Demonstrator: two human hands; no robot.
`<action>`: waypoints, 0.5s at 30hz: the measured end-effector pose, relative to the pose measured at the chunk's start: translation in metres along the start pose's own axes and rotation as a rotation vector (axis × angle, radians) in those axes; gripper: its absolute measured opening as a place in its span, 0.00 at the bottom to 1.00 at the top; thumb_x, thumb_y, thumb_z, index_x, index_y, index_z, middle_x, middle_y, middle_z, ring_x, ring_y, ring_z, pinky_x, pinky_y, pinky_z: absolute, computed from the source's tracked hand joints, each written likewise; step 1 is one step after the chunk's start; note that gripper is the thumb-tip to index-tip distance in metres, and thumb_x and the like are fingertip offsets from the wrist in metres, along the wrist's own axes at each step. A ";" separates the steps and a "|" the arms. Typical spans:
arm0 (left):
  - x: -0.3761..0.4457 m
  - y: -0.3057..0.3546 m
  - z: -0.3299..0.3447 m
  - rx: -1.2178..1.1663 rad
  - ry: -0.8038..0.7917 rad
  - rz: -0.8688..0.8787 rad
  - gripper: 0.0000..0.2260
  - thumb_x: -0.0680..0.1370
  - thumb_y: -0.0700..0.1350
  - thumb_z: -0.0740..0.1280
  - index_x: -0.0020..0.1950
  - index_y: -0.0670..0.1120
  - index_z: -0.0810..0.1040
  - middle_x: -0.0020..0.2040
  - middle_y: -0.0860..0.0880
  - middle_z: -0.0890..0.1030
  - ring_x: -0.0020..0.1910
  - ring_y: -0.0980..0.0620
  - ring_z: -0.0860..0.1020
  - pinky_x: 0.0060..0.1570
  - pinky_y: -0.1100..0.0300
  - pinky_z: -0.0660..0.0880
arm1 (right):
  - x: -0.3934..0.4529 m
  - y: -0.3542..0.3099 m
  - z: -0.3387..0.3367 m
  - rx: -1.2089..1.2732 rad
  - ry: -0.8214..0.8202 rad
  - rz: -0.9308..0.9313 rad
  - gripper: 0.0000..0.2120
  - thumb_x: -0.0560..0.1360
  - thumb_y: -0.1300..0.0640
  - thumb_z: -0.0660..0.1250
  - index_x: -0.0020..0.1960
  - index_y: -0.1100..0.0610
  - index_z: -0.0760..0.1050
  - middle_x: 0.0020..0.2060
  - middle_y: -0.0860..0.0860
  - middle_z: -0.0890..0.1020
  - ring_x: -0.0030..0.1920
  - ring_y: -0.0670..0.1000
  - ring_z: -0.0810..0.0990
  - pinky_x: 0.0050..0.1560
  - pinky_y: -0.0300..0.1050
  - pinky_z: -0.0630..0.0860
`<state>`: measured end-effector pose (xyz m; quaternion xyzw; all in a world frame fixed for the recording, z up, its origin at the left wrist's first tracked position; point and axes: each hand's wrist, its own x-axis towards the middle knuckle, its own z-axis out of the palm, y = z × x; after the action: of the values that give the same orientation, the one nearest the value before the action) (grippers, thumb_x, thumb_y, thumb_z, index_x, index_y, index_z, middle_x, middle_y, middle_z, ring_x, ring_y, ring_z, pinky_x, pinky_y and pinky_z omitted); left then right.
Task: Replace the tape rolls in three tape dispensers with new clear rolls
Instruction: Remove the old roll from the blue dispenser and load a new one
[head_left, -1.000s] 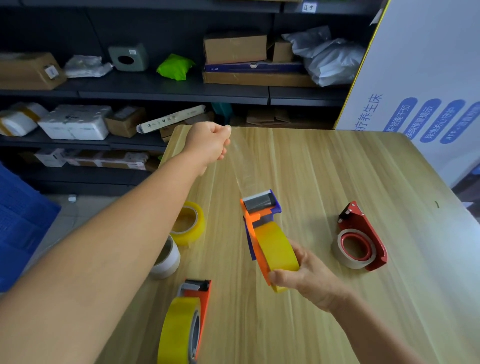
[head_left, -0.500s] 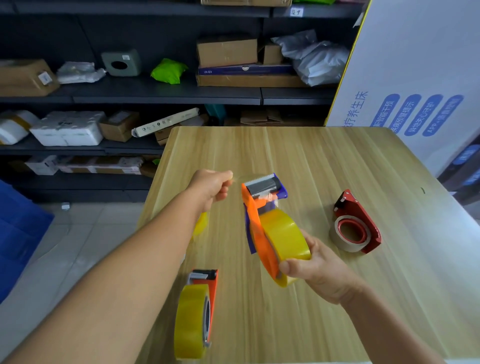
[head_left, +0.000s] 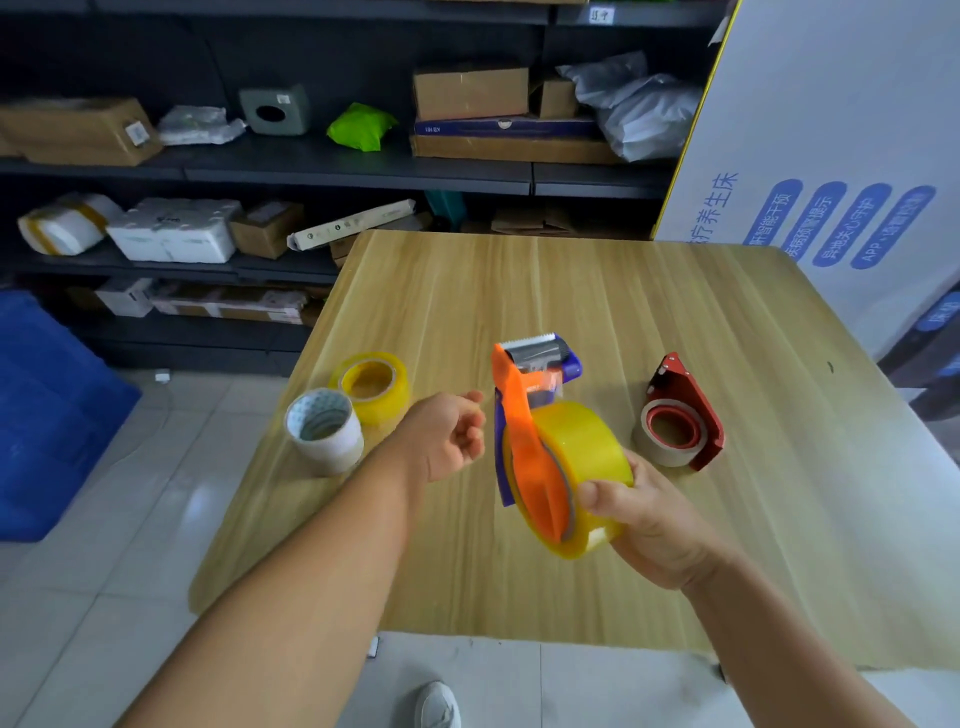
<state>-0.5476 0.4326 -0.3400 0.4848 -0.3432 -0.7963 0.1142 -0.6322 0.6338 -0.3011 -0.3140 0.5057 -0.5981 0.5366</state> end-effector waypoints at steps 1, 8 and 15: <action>-0.005 -0.010 0.000 -0.002 0.015 -0.022 0.10 0.76 0.34 0.57 0.39 0.46 0.72 0.21 0.50 0.72 0.17 0.56 0.66 0.21 0.70 0.66 | -0.005 0.001 0.001 0.004 0.009 0.011 0.44 0.52 0.44 0.81 0.61 0.65 0.73 0.49 0.62 0.79 0.47 0.59 0.77 0.48 0.53 0.73; -0.038 -0.077 -0.011 -0.100 0.047 -0.142 0.06 0.78 0.39 0.61 0.43 0.44 0.75 0.25 0.49 0.73 0.20 0.56 0.66 0.21 0.69 0.68 | -0.030 0.010 0.014 -0.034 0.116 0.090 0.41 0.52 0.32 0.76 0.56 0.57 0.79 0.47 0.57 0.84 0.45 0.55 0.83 0.45 0.50 0.79; -0.055 -0.116 -0.033 -0.383 -0.021 -0.098 0.11 0.79 0.37 0.62 0.60 0.43 0.77 0.44 0.44 0.77 0.41 0.50 0.72 0.53 0.59 0.71 | -0.042 0.024 0.025 -0.005 0.146 0.169 0.26 0.66 0.39 0.66 0.56 0.56 0.78 0.50 0.58 0.84 0.48 0.58 0.84 0.45 0.51 0.81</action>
<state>-0.4745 0.5323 -0.3882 0.4620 -0.1629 -0.8566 0.1620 -0.5918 0.6697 -0.3093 -0.2272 0.5698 -0.5707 0.5459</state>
